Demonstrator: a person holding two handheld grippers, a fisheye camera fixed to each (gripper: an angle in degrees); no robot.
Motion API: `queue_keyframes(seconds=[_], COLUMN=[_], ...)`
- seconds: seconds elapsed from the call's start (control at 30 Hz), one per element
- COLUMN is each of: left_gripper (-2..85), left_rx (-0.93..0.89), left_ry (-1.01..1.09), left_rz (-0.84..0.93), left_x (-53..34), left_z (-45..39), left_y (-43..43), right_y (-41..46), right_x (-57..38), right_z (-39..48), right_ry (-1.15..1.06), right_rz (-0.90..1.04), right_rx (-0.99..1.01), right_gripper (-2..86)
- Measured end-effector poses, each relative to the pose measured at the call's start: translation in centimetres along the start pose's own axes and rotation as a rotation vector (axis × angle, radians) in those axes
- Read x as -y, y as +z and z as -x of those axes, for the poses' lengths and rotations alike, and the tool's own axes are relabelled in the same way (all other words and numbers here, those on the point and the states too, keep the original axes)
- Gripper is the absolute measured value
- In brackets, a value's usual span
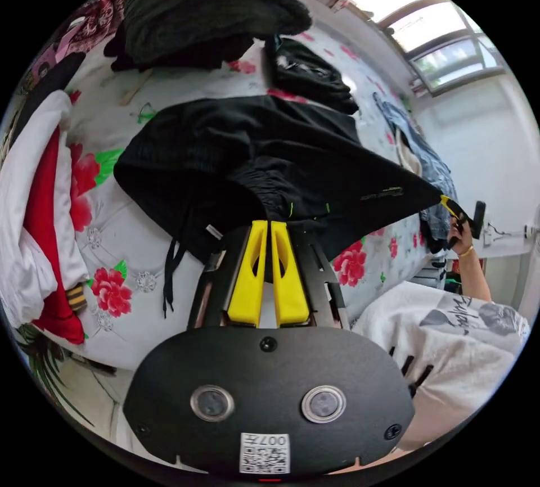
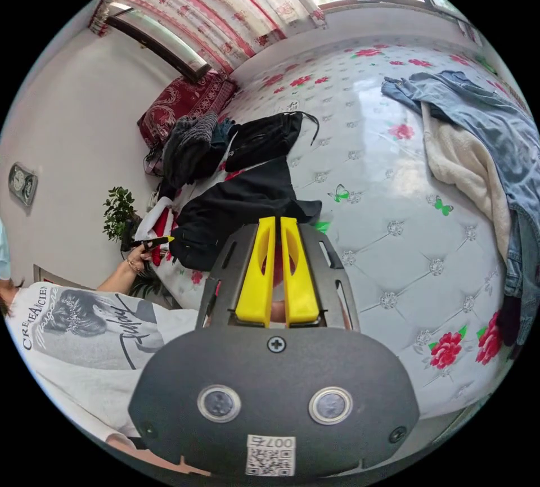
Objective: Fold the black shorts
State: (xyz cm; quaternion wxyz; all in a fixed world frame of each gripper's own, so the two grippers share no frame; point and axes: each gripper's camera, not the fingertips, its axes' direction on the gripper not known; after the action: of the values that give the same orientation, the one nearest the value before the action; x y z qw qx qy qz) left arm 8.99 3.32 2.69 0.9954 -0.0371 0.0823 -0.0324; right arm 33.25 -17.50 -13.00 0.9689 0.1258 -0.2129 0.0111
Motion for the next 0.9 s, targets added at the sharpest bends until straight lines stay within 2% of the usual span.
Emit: queue_keyframes(seconds=[0.17,0.3,0.37,0.43,0.6,0.7,0.77,0.9], left_gripper=[-0.9,-0.9,-0.9,-1.0,-1.0,-1.0,-1.0,-0.9], left_rx=[-0.055,-0.184,-0.21,-0.191,-0.111,-0.045,-0.023,0.084], left_ry=[0.003,-0.078,-0.034,0.104,0.357,0.396,0.367,0.201], left_rz=[-0.096,-0.197,-0.313,-0.484,-0.691,-0.672,-0.595,-0.279], left_x=[-2.0,2.5,5.8,8.5,5.2,0.7,-1.7,-6.7], left_z=[1.7,4.1,2.6,-1.3,-7.8,-8.9,-8.3,-5.4], left_y=[-3.1,-4.5,-8.1,-15.0,-24.5,-24.5,-22.5,-12.2], right_y=[-2.0,-1.0,-4.7,-9.3,-20.0,-21.3,-19.1,-11.6], right_x=[0.4,4.5,8.6,10.6,8.7,4.3,-0.1,-7.9], right_z=[-1.0,-3.0,-0.8,2.1,7.6,7.3,5.1,-1.1], right_ry=[0.009,0.086,0.031,-0.05,-0.249,-0.269,-0.237,-0.061], right_rz=[-0.012,0.028,-0.083,-0.21,-0.469,-0.482,-0.407,-0.234], right_rx=[-0.012,0.006,0.018,0.034,0.073,0.058,0.006,-0.122], right_gripper=[-0.2,-0.2,-0.2,-0.2,-0.2,-0.1,-0.1,-0.2])
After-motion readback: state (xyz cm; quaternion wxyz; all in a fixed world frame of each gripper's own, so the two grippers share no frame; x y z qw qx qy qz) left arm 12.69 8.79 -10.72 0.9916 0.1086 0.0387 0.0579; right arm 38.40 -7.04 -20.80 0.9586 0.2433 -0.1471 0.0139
